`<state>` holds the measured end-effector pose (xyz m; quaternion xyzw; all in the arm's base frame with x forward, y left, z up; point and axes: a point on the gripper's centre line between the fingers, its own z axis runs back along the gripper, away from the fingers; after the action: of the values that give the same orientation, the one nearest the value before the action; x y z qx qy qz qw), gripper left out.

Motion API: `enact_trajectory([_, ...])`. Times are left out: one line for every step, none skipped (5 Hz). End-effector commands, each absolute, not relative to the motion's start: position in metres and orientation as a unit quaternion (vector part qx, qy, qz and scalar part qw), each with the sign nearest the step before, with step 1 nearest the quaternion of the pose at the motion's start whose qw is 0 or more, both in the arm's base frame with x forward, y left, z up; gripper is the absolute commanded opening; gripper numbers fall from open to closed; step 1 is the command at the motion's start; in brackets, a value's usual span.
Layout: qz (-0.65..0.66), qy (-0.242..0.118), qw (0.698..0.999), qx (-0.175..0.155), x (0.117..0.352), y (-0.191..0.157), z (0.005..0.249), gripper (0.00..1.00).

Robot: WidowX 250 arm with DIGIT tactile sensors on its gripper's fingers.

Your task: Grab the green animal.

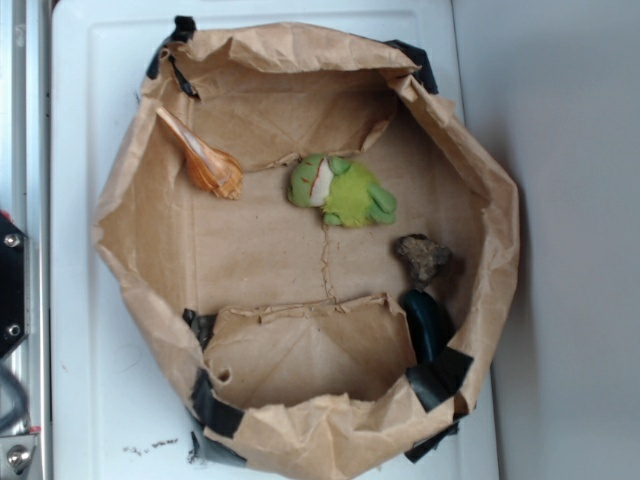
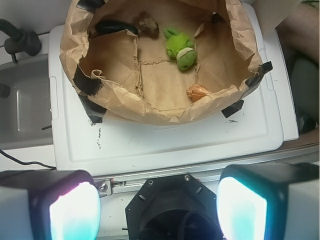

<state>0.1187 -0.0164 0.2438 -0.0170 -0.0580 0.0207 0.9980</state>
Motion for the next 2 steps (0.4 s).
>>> enact_trajectory([0.021, -0.058, 0.998, -0.017, 0.119, -0.016, 0.244, 1.00])
enact_trajectory([-0.100, -0.013, 0.994, -0.030, 0.151, -0.016, 0.228, 1.00])
